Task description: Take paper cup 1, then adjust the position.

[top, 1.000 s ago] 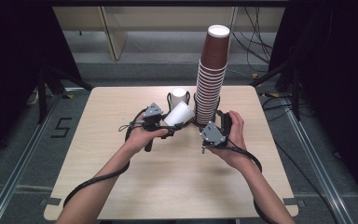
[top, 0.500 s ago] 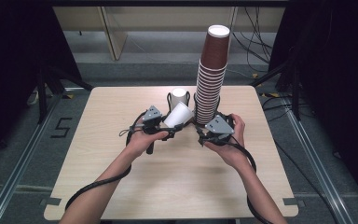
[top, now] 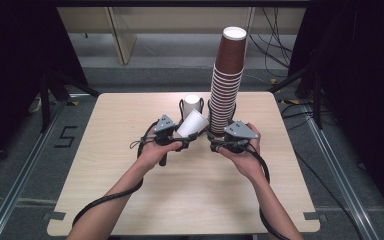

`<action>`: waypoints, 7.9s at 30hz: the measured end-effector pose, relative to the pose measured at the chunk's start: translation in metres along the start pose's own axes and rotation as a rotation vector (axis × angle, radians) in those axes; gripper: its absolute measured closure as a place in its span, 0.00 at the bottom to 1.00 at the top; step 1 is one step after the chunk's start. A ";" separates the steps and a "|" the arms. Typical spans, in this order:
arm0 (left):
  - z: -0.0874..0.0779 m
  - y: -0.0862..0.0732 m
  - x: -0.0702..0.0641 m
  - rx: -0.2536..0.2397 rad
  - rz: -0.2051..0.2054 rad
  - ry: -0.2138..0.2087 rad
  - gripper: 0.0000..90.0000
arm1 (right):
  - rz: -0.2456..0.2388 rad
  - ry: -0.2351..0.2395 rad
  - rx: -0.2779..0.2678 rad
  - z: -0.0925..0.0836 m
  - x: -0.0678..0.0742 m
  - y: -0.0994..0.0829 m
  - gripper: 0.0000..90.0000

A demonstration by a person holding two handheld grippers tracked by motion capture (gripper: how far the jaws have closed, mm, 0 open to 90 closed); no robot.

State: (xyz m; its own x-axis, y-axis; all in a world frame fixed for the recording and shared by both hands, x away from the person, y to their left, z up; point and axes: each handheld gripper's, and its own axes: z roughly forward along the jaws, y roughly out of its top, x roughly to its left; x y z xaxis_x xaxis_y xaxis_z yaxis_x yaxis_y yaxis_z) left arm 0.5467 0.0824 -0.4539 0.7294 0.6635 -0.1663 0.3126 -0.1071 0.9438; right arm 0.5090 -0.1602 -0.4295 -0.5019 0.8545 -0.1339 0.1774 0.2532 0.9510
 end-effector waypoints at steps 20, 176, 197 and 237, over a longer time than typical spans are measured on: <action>-0.002 -0.001 -0.001 -0.018 0.006 0.006 0.36 | 0.093 0.011 -0.004 -0.001 -0.003 0.004 0.21; 0.021 -0.005 -0.035 -0.106 0.079 0.036 0.36 | 0.930 0.232 0.051 0.037 0.005 0.005 0.29; 0.021 -0.003 -0.033 -0.095 0.092 0.034 0.32 | 0.895 0.235 0.062 0.036 0.005 0.008 0.37; -0.066 -0.008 -0.005 -0.029 0.012 0.026 0.12 | 0.371 0.116 0.017 0.010 0.013 0.008 0.38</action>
State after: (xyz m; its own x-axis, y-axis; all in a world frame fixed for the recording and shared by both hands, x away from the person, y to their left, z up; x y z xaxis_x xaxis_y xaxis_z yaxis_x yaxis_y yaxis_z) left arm 0.5006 0.1285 -0.4419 0.7167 0.6815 -0.1477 0.2860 -0.0941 0.9536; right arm 0.5122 -0.1429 -0.4262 -0.4934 0.8327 0.2514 0.3785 -0.0547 0.9240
